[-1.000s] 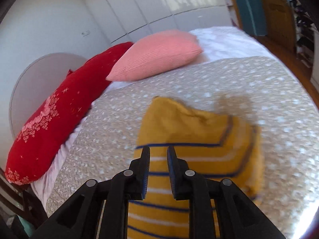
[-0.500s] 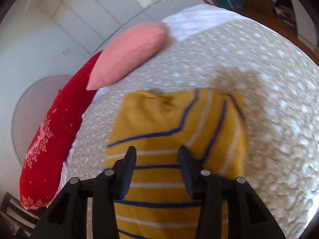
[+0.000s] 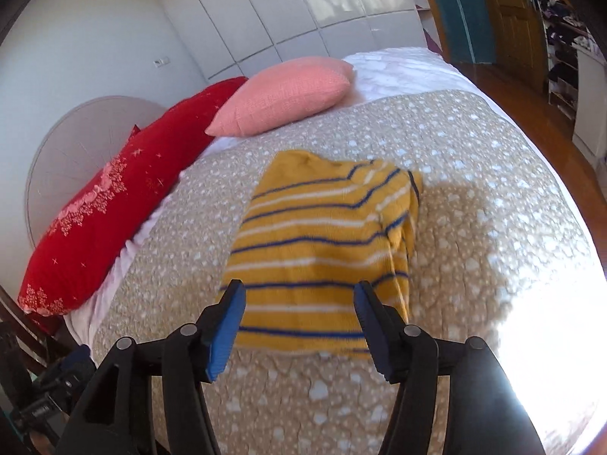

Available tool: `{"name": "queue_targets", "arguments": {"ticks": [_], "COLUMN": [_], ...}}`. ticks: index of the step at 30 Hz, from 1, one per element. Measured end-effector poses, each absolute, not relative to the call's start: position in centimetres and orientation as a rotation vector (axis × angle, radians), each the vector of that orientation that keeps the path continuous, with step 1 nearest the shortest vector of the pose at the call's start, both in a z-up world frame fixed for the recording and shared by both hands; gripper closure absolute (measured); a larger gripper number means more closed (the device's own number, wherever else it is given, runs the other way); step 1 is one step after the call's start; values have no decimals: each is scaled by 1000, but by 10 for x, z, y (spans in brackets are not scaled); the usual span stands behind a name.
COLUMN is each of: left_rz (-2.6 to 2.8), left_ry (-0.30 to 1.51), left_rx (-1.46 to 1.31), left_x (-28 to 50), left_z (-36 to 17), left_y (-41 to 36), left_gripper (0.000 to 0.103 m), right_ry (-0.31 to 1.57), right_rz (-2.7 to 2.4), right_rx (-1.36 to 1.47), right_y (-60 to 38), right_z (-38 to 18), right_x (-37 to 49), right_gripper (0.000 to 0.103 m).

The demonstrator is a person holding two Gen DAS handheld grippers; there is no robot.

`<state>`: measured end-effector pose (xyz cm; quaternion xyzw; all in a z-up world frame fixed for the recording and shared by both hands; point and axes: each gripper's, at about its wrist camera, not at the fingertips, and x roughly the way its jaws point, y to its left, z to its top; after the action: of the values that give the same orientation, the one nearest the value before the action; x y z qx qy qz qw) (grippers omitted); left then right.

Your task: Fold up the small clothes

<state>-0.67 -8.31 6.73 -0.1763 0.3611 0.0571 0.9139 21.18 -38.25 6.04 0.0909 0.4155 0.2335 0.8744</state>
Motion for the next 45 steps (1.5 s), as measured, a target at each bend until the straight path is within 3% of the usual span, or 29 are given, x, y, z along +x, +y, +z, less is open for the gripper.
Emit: {"name": "queue_targets", "arguments": {"ticks": [20,36,45], "left_rz": [188,199,231], "left_ry": [681,677,760], "left_rx": [-576,-585,-535], "left_x": [-43,-49,-31], "left_z": [50,50,35], "left_y": [18,25,11], "left_gripper": [17,16,16], "right_ry": [926,929,905], "right_rz": [261,189,212], "right_rx": [215,261,239], "right_y": [-347,-365,-386], "right_z": [59,52,44], "right_x": [192,183,175], "right_gripper": [37,37,34]}}
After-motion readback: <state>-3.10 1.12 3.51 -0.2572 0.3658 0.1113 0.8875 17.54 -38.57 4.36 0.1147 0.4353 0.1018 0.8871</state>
